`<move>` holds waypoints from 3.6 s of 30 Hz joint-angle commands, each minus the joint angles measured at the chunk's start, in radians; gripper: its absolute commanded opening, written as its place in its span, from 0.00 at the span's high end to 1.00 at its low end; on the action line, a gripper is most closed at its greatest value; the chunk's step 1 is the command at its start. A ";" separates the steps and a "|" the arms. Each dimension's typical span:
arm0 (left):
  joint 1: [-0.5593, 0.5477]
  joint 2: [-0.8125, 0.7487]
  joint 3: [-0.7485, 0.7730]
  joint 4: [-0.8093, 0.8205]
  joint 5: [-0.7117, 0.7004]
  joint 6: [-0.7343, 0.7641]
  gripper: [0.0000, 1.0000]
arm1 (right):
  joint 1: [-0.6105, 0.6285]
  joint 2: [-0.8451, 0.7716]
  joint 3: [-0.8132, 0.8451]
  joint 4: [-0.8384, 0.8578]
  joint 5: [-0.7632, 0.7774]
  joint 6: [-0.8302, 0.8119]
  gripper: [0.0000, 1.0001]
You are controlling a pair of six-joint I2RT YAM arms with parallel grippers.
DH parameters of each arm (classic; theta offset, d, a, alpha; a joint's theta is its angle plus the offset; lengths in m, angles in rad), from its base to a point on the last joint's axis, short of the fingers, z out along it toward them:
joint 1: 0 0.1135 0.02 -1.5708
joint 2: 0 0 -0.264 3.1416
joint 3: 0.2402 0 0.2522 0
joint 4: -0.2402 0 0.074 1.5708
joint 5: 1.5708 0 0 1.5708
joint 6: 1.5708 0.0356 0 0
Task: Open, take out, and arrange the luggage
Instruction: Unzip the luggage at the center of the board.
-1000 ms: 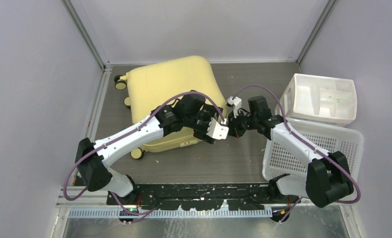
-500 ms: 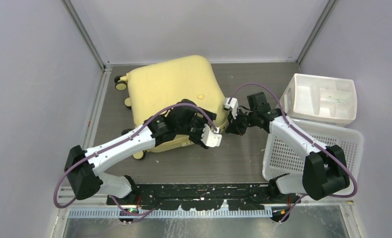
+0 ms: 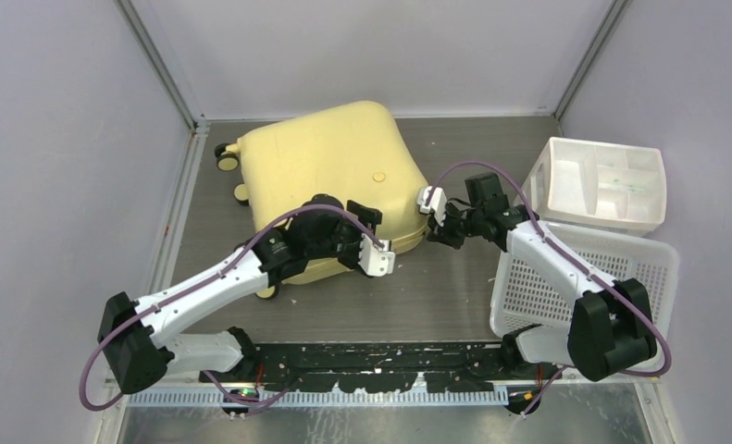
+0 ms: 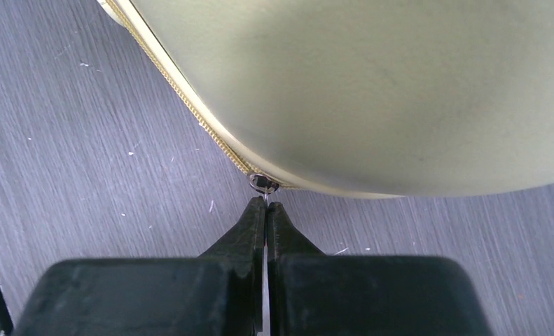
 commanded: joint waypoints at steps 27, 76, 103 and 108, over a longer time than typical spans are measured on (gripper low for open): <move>0.114 -0.130 -0.013 -0.141 -0.041 -0.462 0.19 | -0.071 -0.088 -0.070 0.152 0.106 -0.207 0.99; 0.433 -0.279 0.019 -0.729 -0.161 -0.323 0.09 | -0.121 -0.036 -0.006 0.062 -0.078 -0.111 0.99; 0.433 -0.423 -0.101 -0.666 -0.350 -0.258 0.85 | -0.182 -0.040 0.041 0.055 -0.049 -0.088 0.99; 0.433 -0.425 -0.099 -0.684 -0.472 -0.259 1.00 | -0.213 -0.050 0.048 0.041 -0.066 -0.139 0.99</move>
